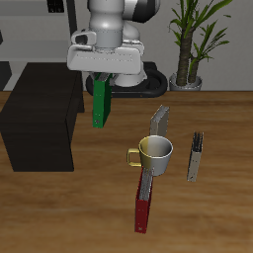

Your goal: Place the green book in the top region of the shelf

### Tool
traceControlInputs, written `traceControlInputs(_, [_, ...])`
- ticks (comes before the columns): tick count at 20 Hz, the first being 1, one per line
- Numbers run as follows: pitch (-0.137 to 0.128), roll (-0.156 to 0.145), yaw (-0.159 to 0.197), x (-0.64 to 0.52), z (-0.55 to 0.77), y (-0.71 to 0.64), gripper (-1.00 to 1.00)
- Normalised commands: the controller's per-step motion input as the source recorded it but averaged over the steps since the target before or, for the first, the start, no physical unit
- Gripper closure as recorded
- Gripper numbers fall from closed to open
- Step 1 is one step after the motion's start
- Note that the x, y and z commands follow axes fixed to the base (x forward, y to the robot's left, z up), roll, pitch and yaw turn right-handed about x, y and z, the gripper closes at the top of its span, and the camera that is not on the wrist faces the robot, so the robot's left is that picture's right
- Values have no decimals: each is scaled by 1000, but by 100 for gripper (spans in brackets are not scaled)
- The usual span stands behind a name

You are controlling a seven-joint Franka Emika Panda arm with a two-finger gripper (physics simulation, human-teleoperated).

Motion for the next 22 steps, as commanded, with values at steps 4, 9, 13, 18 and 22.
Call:
traceControlInputs(4, [-14,4,-18,-319,-71,140,100])
traceControlInputs(9, [-24,8,24,-339,-28,103,100])
traceControlInputs(13, [-13,-7,-9,-378,-1,88,100])
traceControlInputs(18, [-67,27,31,-467,97,83,100])
traceControlInputs(22, [-53,7,46,-372,-82,1,100])
